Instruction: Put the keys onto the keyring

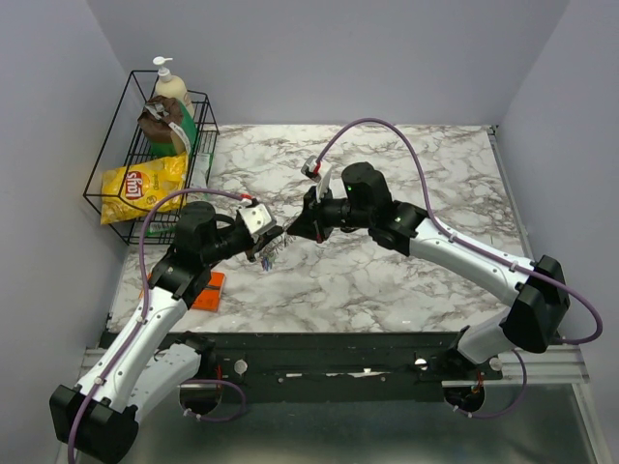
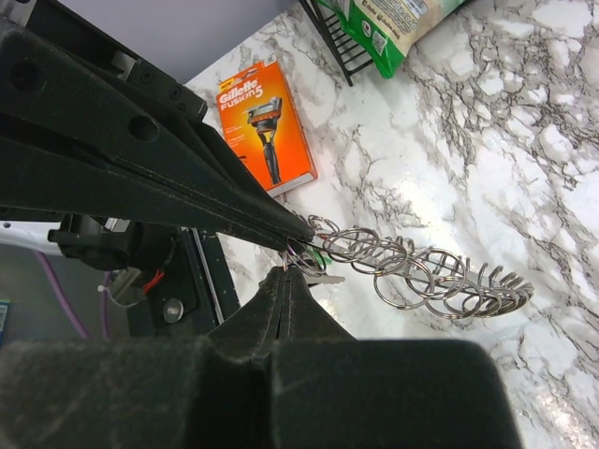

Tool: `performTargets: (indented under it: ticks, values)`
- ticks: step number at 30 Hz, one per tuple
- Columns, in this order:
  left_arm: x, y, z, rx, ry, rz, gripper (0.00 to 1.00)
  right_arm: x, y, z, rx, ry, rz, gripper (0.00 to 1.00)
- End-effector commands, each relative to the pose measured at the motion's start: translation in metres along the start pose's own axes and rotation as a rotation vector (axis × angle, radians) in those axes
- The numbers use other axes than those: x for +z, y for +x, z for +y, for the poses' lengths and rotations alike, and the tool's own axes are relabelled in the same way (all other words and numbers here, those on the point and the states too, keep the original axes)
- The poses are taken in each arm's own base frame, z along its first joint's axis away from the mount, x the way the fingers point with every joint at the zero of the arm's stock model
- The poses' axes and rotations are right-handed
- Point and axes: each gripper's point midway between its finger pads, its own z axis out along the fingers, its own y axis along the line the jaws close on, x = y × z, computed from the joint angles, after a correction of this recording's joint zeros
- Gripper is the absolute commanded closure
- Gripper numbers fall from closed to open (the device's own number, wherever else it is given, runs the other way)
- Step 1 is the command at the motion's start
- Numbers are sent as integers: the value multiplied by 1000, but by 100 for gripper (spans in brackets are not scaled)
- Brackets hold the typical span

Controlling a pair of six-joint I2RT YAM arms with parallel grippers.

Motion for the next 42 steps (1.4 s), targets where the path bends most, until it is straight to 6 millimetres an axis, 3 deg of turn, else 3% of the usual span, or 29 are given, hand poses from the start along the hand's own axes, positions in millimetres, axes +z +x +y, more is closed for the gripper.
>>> performTargets:
  ticks: [1, 13, 42]
  values:
    - [-6, -30, 3, 62, -17, -63, 100, 2, -5, -3, 6, 37, 1, 100]
    - [-11, -31, -1, 70, -13, -65, 100, -2, -2, -13, 16, 95, -5, 99]
    - [-24, -51, -7, 54, -39, -154, 100, -7, 9, -12, 28, 93, 16, 100]
